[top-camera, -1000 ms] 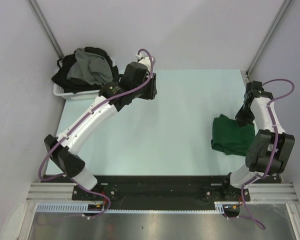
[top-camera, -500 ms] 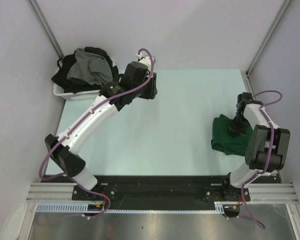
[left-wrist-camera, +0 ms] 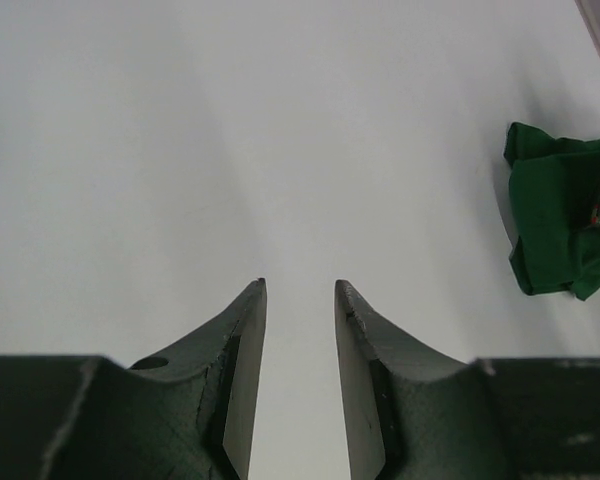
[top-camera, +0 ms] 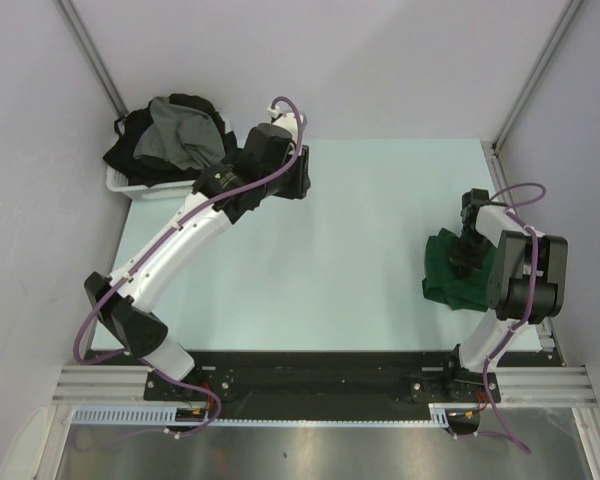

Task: Fold and stack the t-shirts
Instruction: Put the neatly folded tshirt into the corner of the board with the right arm

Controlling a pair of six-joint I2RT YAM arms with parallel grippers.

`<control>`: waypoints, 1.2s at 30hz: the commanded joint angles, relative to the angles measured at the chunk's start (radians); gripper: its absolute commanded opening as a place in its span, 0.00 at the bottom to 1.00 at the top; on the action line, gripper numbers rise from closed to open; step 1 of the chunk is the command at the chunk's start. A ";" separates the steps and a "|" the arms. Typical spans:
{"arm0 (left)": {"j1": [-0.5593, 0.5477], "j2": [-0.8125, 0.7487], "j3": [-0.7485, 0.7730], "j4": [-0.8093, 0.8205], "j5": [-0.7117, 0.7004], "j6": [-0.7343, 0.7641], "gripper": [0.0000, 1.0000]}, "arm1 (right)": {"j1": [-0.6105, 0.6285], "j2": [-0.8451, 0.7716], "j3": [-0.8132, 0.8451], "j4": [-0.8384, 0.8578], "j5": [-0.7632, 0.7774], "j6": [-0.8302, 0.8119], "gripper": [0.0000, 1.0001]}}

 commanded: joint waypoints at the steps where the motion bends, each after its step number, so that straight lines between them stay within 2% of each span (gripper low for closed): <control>1: 0.007 -0.053 0.030 0.002 -0.018 0.017 0.40 | -0.073 0.082 -0.057 0.162 0.064 -0.003 0.00; 17: 0.007 -0.016 0.057 0.012 0.000 0.008 0.39 | -0.154 0.039 -0.087 0.119 0.137 0.005 0.00; 36: 0.007 -0.035 0.021 0.002 -0.015 0.022 0.40 | -0.200 0.081 -0.069 0.214 0.248 -0.082 0.00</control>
